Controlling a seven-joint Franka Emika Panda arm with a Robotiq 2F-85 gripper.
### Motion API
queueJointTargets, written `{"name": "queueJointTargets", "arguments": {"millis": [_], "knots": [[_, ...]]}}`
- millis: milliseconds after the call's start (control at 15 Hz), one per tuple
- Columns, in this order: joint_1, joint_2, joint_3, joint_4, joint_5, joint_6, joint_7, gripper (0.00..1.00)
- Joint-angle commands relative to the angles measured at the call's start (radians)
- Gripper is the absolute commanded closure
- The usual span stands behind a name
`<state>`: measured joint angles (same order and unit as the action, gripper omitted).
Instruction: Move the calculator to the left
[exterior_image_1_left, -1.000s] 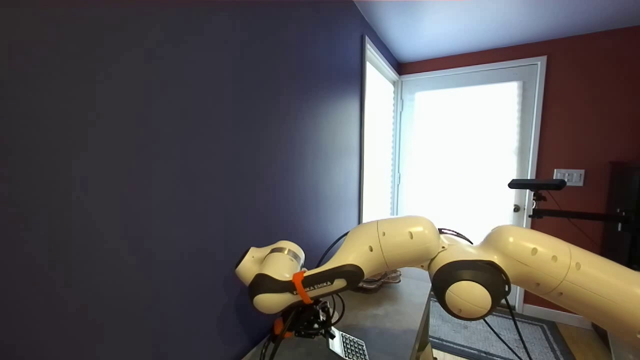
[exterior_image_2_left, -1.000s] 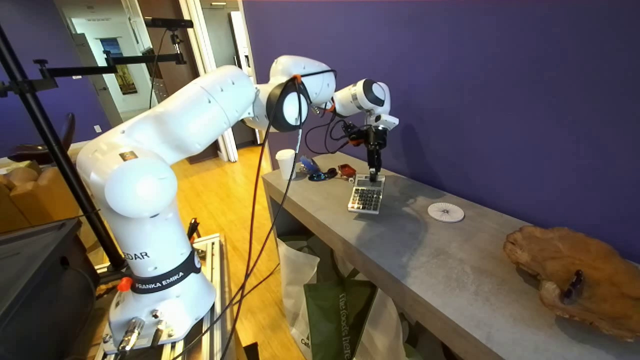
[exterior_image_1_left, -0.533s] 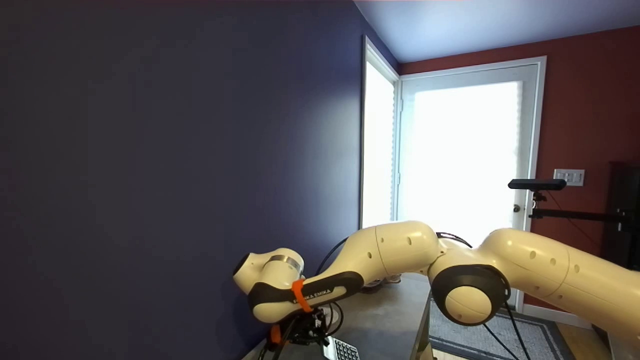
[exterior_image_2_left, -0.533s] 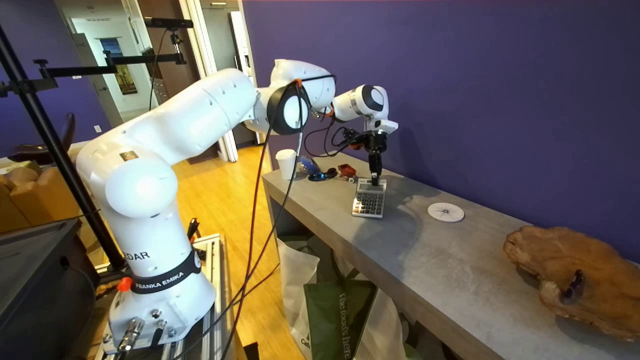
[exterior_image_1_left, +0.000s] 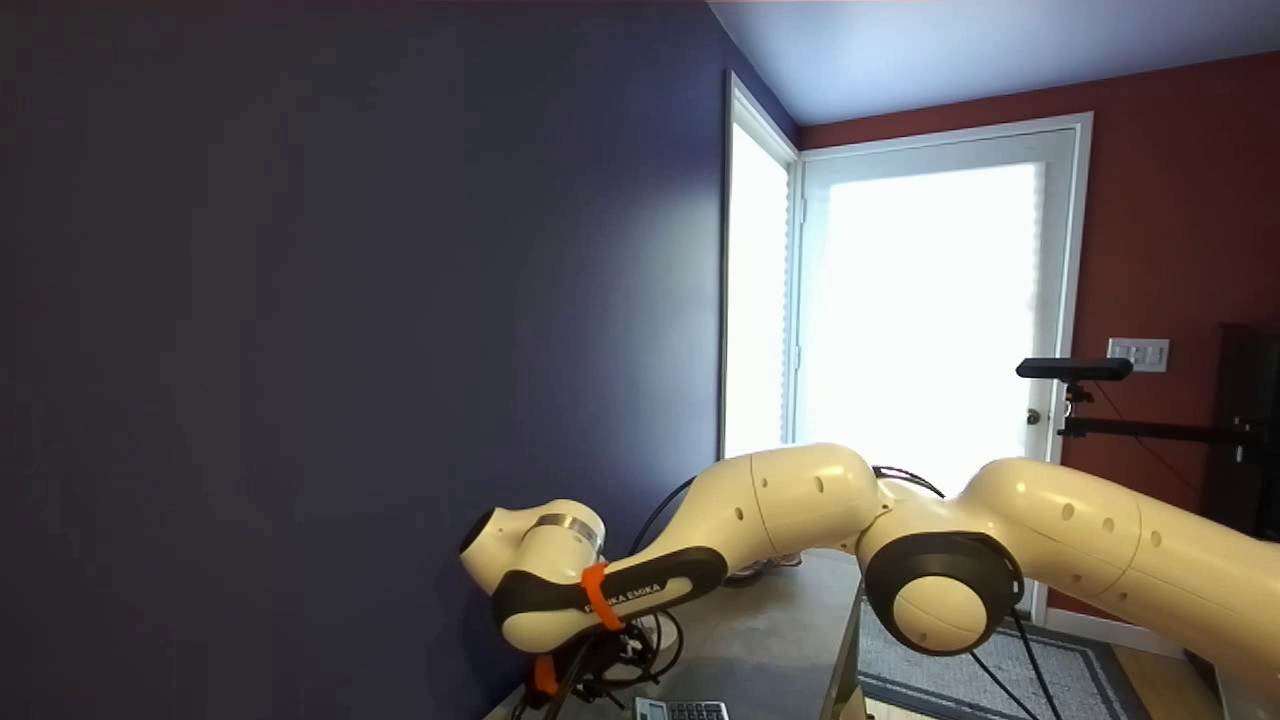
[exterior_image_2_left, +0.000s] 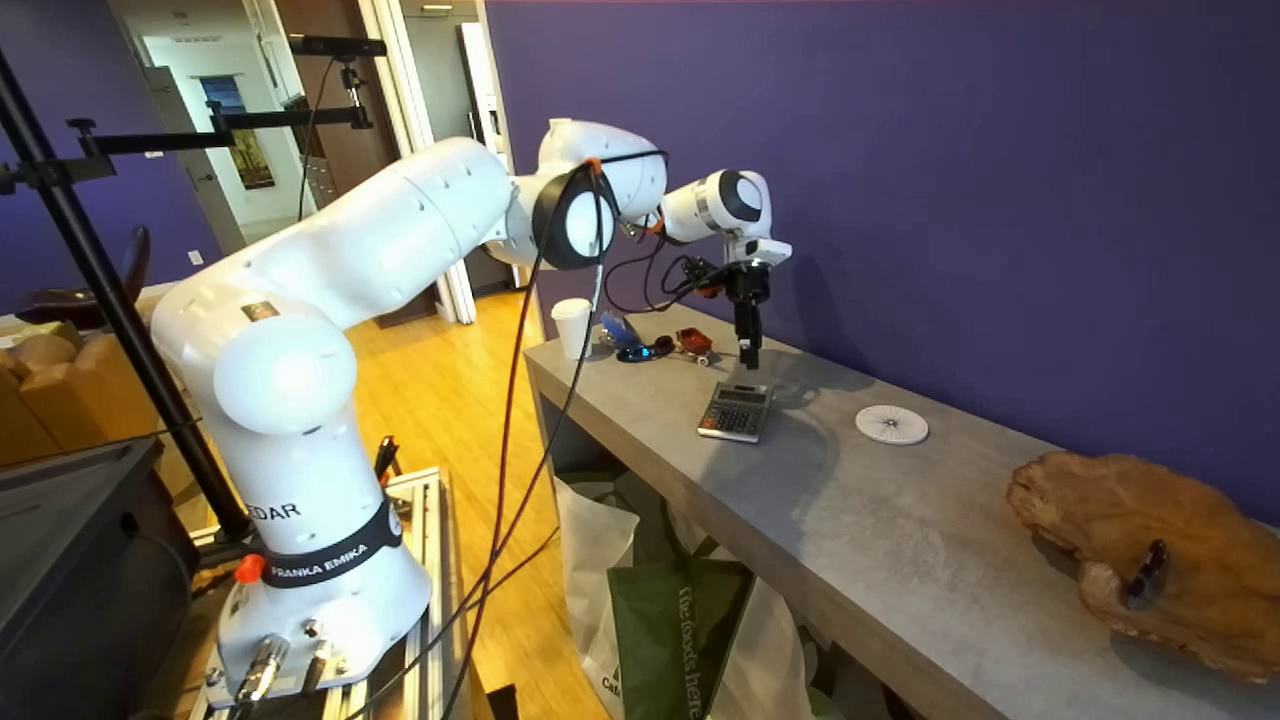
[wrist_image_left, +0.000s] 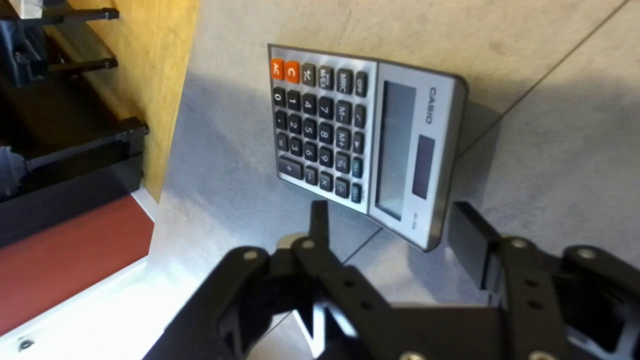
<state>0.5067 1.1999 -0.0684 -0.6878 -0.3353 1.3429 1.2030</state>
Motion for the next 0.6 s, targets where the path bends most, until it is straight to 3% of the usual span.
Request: {"name": "queueJointTargets", "arguments": {"millis": [0,133,533], "knots": [[0.002,0.024,-0.002,0.039,-0.008,0.023,-0.018,0.06],[0.008,0.009,-0.007,0.03,-0.02,0.039,-0.027,0.0],[0.056,-0.166,0.005,-0.084,-0.127,0.17,-0.245,0.0]]}}
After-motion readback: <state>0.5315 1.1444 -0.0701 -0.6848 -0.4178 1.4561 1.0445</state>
